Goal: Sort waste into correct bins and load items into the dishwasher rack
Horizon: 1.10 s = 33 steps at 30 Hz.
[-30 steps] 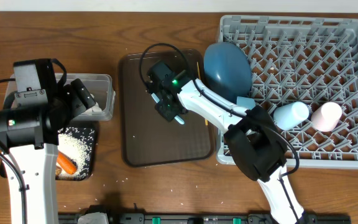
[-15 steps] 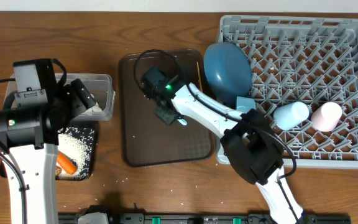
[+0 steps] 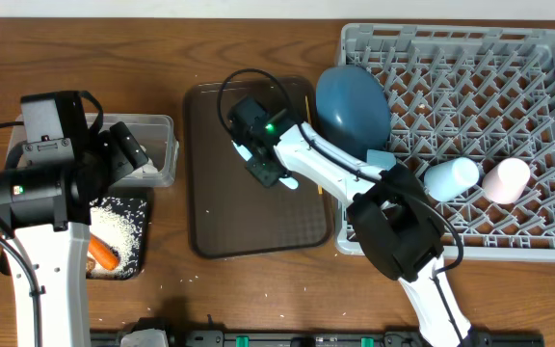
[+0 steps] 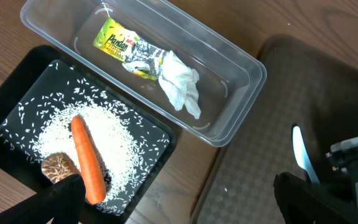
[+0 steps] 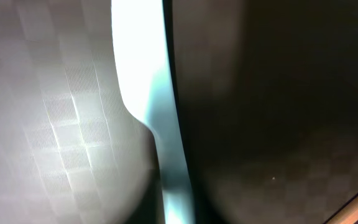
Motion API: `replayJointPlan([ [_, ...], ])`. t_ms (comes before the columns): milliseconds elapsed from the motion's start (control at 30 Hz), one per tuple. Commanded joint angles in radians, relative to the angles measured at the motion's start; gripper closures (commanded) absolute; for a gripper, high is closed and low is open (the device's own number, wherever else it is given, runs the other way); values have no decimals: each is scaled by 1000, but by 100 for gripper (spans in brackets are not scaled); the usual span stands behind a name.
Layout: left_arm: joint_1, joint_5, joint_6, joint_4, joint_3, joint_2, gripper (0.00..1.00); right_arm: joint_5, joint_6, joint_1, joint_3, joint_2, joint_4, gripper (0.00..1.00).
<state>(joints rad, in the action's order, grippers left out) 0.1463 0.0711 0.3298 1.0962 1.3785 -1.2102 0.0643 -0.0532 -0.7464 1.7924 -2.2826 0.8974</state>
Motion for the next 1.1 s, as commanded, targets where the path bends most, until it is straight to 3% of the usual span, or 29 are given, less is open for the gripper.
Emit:
replayJointPlan([
  [0,4,8,-3,3,2,1,2,-19,-50,-8,6,5,15,58],
  [167,4,8,-3,3,2,1,2,17,-121,-9,-5,5,13,59],
  [267,4,8,-3,3,2,1,2,35,-158,5,-23,5,11,85],
  [300,4,8,-3,3,2,1,2,31,-158,10,-27,5,20,87],
  [433,4,8,-3,3,2,1,2,-103,-203,35,-47,5,66,73],
  [500,4,8,-3,3,2,1,2,-184,-221,47,-55,5,68,77],
  [600,4,8,-3,3,2,1,2,-201,-221,53,-55,5,68,96],
  [633,4,8,-3,3,2,1,2,-203,-221,53,-55,5,68,99],
  [1067,4,8,-3,3,2,1,2,-180,-149,42,3,48,94,99],
])
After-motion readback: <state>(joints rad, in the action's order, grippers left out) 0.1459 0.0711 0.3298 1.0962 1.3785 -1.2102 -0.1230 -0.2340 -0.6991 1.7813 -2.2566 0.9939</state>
